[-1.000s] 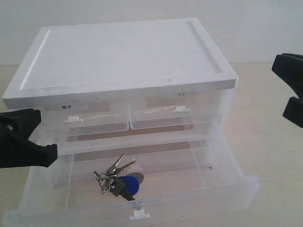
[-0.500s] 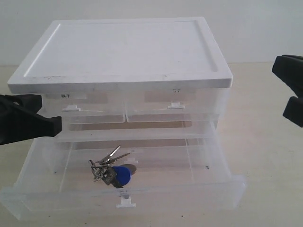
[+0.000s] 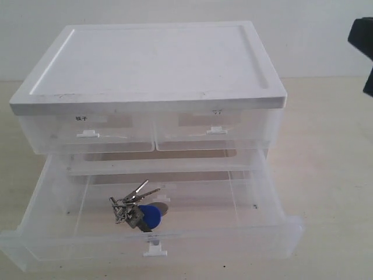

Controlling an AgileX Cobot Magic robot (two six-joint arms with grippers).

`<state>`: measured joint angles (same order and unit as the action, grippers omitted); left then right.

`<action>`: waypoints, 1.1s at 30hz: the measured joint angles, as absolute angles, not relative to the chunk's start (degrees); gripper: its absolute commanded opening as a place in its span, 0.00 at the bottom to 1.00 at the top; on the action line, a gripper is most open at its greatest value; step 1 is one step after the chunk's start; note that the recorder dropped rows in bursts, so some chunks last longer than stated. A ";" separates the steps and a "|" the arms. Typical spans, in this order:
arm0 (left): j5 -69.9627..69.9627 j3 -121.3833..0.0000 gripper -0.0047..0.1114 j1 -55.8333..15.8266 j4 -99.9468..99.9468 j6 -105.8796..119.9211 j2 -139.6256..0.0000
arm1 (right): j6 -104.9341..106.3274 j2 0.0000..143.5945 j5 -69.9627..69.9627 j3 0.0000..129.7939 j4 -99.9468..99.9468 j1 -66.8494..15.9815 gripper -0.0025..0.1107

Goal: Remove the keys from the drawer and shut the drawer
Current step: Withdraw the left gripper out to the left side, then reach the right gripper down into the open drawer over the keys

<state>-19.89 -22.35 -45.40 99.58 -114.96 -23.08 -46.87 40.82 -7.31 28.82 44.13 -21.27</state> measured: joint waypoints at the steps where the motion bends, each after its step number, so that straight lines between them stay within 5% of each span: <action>1: -19.89 -21.50 0.08 -45.40 99.58 -114.96 -20.86 | -47.90 40.82 -4.02 30.30 45.17 -21.81 0.02; 8: -19.41 -17.51 0.08 -45.40 99.58 -114.91 -11.27 | -37.96 42.54 27.91 42.94 41.70 -27.98 0.02; 19: -18.48 -16.37 0.08 -45.40 99.58 -114.91 -8.88 | 25.06 55.71 51.45 56.71 -21.17 -33.17 0.07; 24: -17.91 -14.80 0.08 -45.40 99.58 -114.91 -8.88 | 32.61 62.73 54.32 56.93 -28.41 -33.17 0.36; 33: -16.59 -13.54 0.08 -45.40 99.58 -114.91 -8.88 | 39.12 73.13 43.79 56.93 -29.32 -40.57 0.39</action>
<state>-16.59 -13.54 -45.40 99.58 -114.91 -8.88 39.12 73.13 43.79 56.93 -29.32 -40.57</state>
